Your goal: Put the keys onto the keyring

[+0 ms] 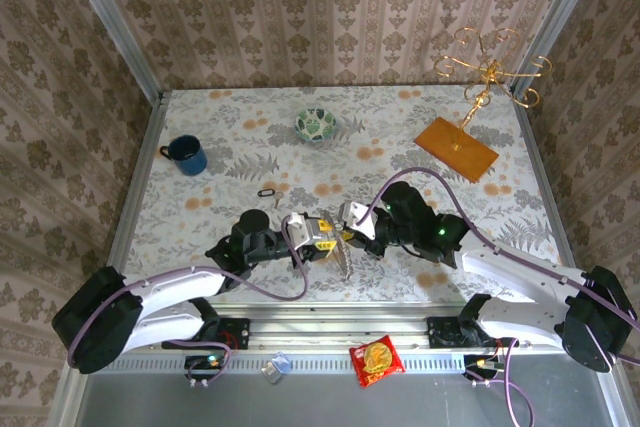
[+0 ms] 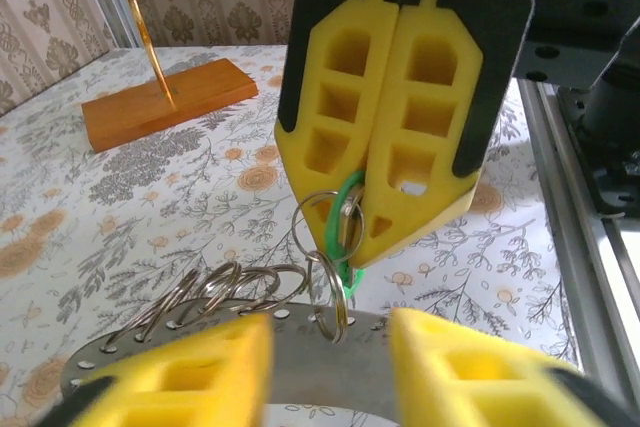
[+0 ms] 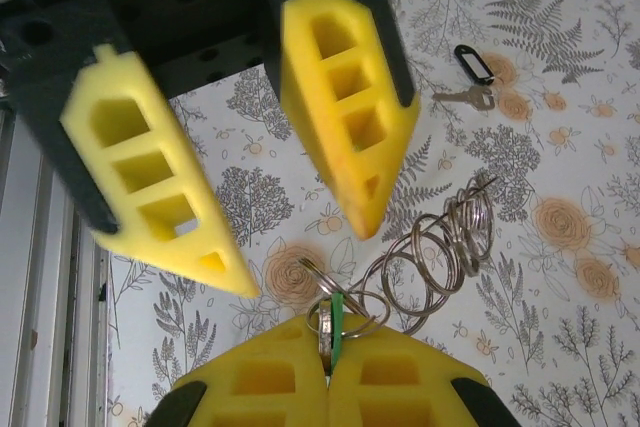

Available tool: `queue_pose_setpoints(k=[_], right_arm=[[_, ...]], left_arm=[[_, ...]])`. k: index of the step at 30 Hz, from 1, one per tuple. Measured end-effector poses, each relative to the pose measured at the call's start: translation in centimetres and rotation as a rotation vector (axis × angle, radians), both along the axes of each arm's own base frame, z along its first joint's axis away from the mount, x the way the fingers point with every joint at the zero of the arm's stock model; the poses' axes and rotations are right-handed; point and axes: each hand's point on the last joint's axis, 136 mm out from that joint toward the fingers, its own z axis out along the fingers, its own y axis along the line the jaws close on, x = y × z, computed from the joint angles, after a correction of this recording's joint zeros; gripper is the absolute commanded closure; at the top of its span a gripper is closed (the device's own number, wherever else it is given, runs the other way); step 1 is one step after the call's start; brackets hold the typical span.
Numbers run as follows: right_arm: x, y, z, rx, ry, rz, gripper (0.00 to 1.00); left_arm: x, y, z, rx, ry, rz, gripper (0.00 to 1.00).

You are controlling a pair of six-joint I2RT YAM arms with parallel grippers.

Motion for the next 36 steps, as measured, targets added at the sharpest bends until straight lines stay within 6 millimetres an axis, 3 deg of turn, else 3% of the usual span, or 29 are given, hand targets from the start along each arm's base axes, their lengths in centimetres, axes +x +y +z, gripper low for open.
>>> queue_pose_setpoints(k=[7,12,15,18,22,28,32,36], right_arm=[[0.0,-0.6,-0.5,-0.036,-0.002,-0.011,1.0],[-0.2,-0.5,-0.1,-0.046,-0.003,-0.003,1.0],[-0.4,0.3,0.1,-0.05,-0.004,0.015,1.0],[-1.0,2.1,0.3,-0.047,0.001,0.059,1.0],[-1.9,5.9,0.9,-0.002,0.024,0.117,1.0],[-2.6,12.1,1.3,0.142,0.111,0.173,1.0],[-1.8,13.0,-1.0,0.135,0.161,0.15,1.0],[0.0,11.8,-1.9,0.116,0.173,0.109,1.0]], left_arm=[[0.7,1.3,1.8,-0.053,-0.049,0.091,0.35],[3.1,5.0,4.1,-0.126,-0.116,0.34,0.28],[5.5,8.4,6.3,-0.187,-0.137,0.544,0.27],[7.4,12.3,7.8,-0.245,-0.131,0.736,0.27],[8.8,16.8,8.3,-0.296,-0.09,0.94,0.26],[9.8,20.6,7.6,-0.32,-0.023,1.126,0.27],[10.0,21.4,6.9,-0.315,0.005,1.179,0.27],[10.1,21.7,6.5,-0.311,0.019,1.203,0.27]])
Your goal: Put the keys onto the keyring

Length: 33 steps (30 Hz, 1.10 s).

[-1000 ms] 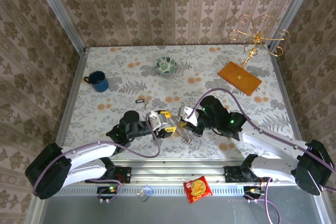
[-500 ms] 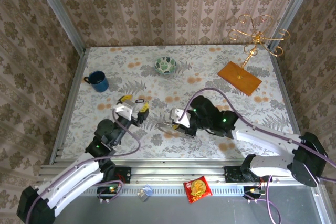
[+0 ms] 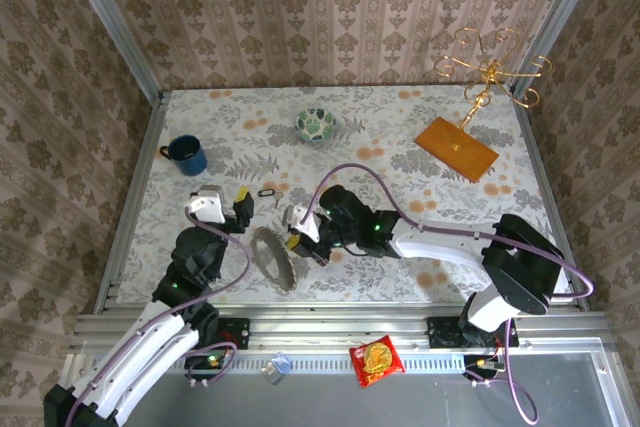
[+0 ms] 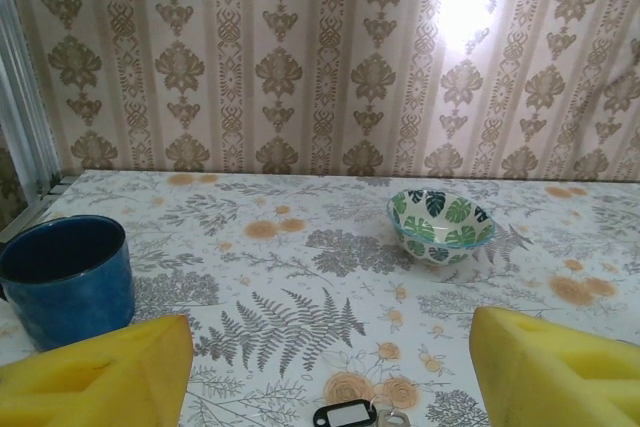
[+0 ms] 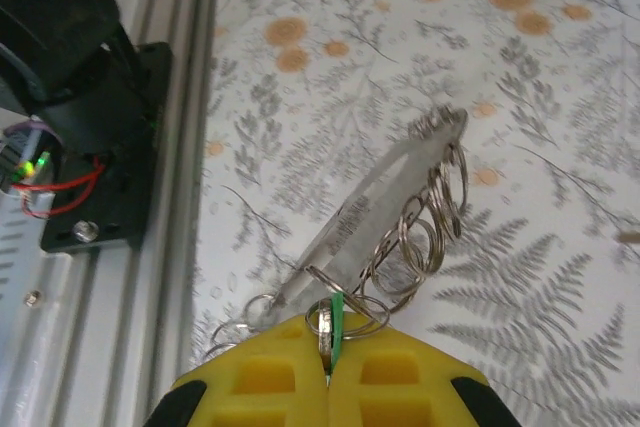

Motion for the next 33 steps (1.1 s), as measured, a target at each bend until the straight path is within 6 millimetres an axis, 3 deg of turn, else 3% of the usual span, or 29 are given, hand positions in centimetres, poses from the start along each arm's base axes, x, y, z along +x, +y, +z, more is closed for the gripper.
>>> queue_pose_setpoints(k=[5,10,21,29,33], right_arm=[[2.4,-3.6,-2.5,-0.126,0.0,-0.053,1.0],[3.4,-7.9,-5.7,-0.318,-0.012,-0.074,1.0],[3.1,-14.0,-9.7,-0.66,-0.085,-0.027,0.97],[2.7,-17.6,-11.1,-0.858,-0.113,0.008,0.88],[2.1,-19.0,-11.6,-0.925,-0.098,0.026,0.78]], left_arm=[[0.2,-0.1,-0.5,0.004,0.018,0.006,0.27],[0.5,-0.3,-1.0,0.014,0.034,0.002,0.27],[0.9,-0.8,-1.3,0.021,0.043,-0.013,0.27],[1.0,-1.2,-1.9,0.031,0.06,-0.028,0.27],[1.2,-1.5,-2.7,0.052,0.087,-0.039,0.27]])
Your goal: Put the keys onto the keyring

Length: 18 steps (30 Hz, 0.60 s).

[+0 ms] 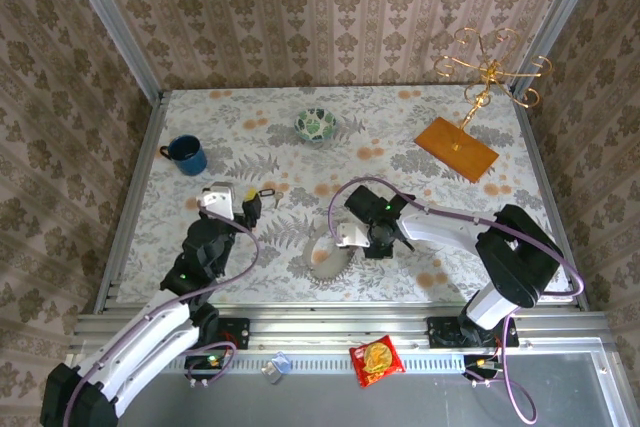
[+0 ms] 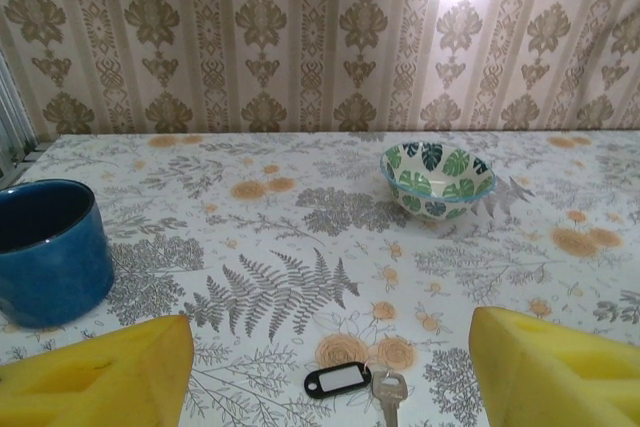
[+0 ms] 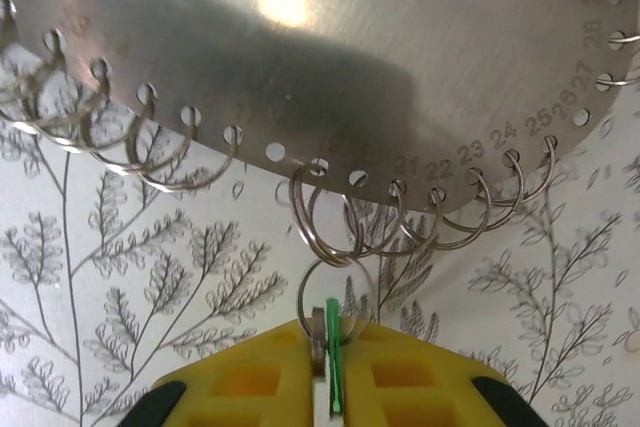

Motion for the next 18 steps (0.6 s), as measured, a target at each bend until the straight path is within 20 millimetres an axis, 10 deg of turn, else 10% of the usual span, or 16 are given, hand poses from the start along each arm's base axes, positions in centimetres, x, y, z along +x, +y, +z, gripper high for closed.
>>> queue_pose_setpoints(k=[9,18], right_arm=[[-0.7,-1.4,0.6,0.023,0.02,-0.062,0.66],[4.2,0.2,10.2,0.563,-0.23,-0.431,0.67]], left_arm=[[0.8,-1.3,0.8,0.033,0.017,-0.045,0.27],[1.9,-3.4,-0.3,0.091,0.112,-0.114,0.26]])
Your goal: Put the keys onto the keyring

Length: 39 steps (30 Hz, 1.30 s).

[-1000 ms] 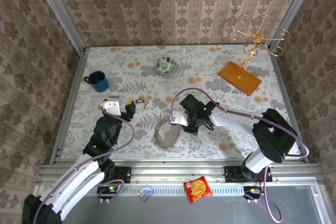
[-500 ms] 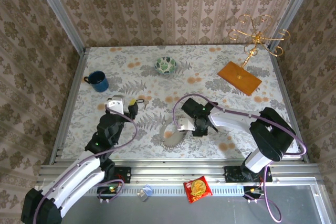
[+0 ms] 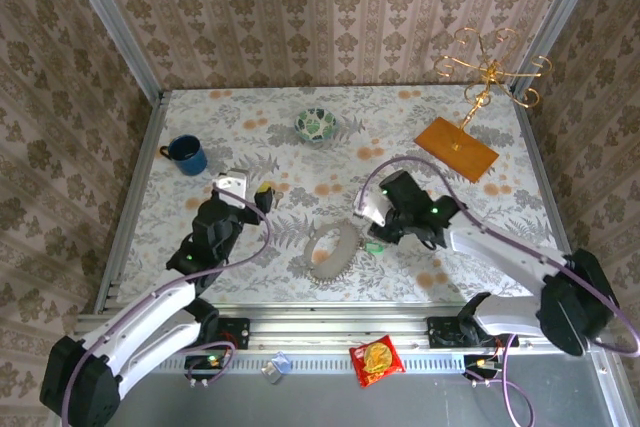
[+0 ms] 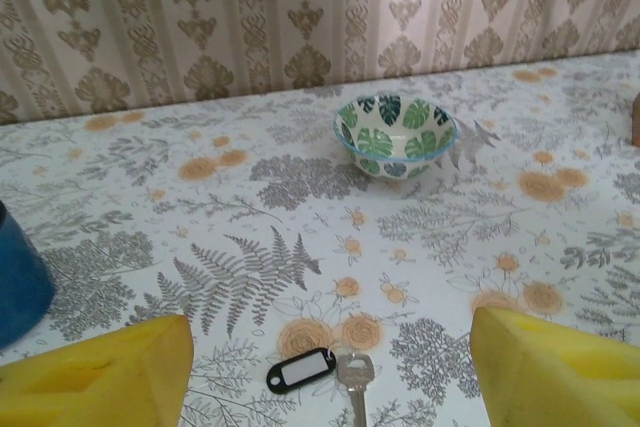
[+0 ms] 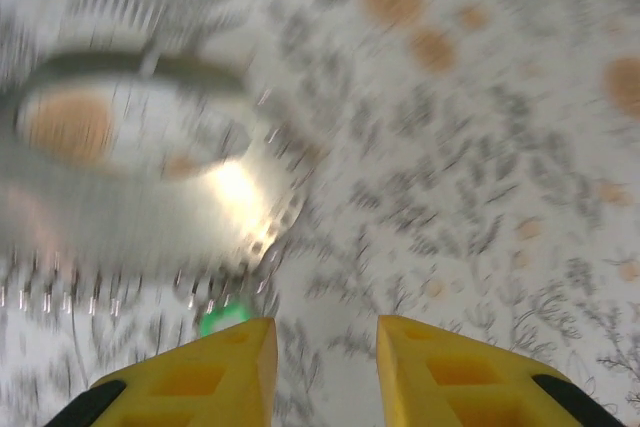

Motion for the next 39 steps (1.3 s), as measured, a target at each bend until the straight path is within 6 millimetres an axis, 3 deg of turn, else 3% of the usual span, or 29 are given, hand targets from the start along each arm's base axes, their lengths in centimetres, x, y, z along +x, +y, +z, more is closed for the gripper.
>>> queue_pose_setpoints(k=[4,10,16,21,26,29,35,39], right_arm=[[1.3,0.6,0.2,0.174,0.058,-0.2,0.67],[2.2,1.1,-3.1,0.262,0.295,-0.477,0.7],[1.5,3.0,-5.9,0.316,0.53,-0.588,0.7],[0.4,3.7,-7.5,0.298,0.626,-0.61,0.7],[1.1,5.6,-5.6,0.34,0.627,-0.539,0.7],[0.9,7.5,-4.7,0.346,0.6,-0.424,0.7],[-3.2,12.6,-5.7,0.201,0.532,-0.07,0.69],[-6.3,14.3,-7.1,0.097,0.512,0.109,0.69]], left_arm=[[0.4,-1.0,-0.8,0.026,0.066,-0.031,0.26],[0.5,-1.9,-2.2,0.01,0.158,-0.059,0.26],[-0.4,-2.4,-4.2,-0.038,0.29,-0.065,0.33],[-2.6,-3.5,-6.5,-0.054,0.427,-0.119,0.34],[-5.7,-5.3,-8.3,-0.047,0.545,-0.175,0.34],[-6.4,-5.1,-8.8,-0.095,0.586,-0.139,0.32],[-6.6,-1.9,-9.5,-0.226,0.59,0.042,0.31],[-5.6,1.4,-8.7,-0.33,0.556,0.198,0.31]])
